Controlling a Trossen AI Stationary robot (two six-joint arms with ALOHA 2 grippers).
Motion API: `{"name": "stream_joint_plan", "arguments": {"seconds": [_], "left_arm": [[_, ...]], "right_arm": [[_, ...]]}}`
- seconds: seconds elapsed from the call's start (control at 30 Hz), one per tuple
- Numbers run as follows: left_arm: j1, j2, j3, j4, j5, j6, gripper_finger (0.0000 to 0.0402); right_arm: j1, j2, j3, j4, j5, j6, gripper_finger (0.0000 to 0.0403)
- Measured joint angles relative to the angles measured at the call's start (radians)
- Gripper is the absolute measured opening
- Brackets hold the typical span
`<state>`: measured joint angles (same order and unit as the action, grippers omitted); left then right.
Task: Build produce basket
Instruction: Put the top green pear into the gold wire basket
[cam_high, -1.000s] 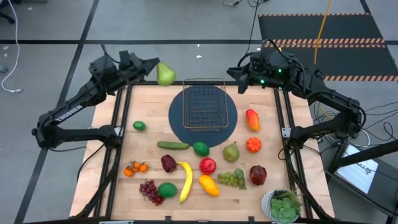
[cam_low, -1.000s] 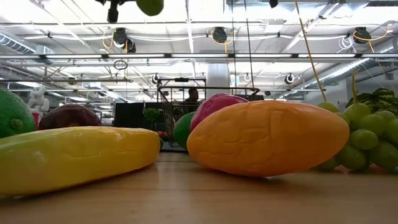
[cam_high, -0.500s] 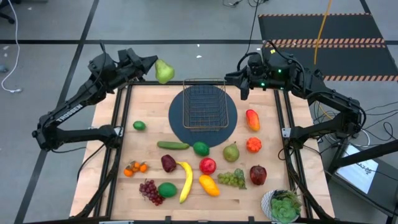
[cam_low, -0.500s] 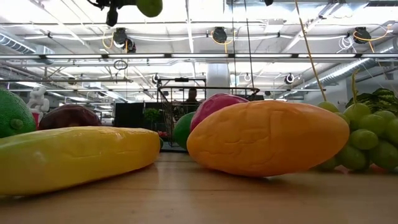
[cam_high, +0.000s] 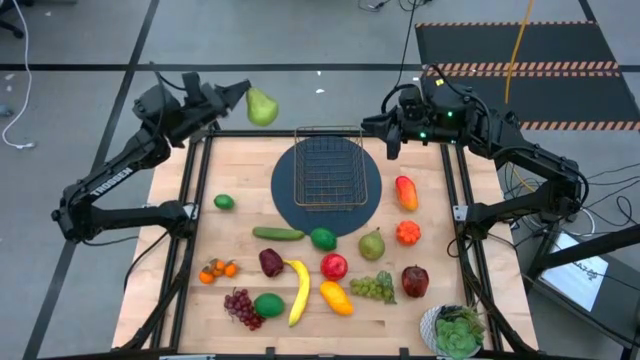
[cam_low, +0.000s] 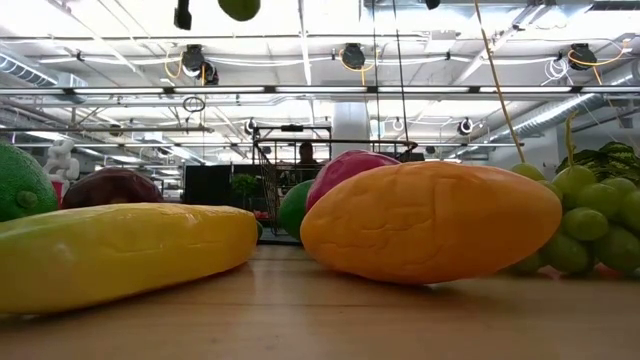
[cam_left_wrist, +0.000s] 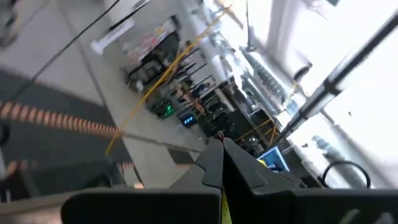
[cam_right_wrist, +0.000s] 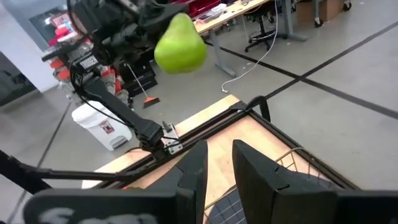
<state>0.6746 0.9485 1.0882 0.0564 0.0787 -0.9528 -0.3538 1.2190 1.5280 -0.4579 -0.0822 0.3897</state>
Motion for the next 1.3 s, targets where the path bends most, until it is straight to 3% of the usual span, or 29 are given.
{"name": "stream_joint_plan", "arguments": {"seconds": [0.17,0.9,1.1,1.3], "left_arm": [[0.0,0.0,0.0,0.029,0.017,0.169,0.0],[-0.004,0.0,0.0,0.038,0.298,1.017,0.0],[-0.004,0.0,0.0,0.073,0.324,1.103,0.0],[-0.001,0.029,0.0,0.07,0.325,1.008,0.0]], "right_arm": [[0.0,0.0,0.0,0.027,0.006,0.039,0.0071],[0.0,0.0,0.0,0.017,0.063,0.335,0.0071],[0.0,0.001,-0.031,0.023,0.087,0.407,0.0071],[0.0,0.001,-0.072,0.027,0.089,0.478,0.0071]]}}
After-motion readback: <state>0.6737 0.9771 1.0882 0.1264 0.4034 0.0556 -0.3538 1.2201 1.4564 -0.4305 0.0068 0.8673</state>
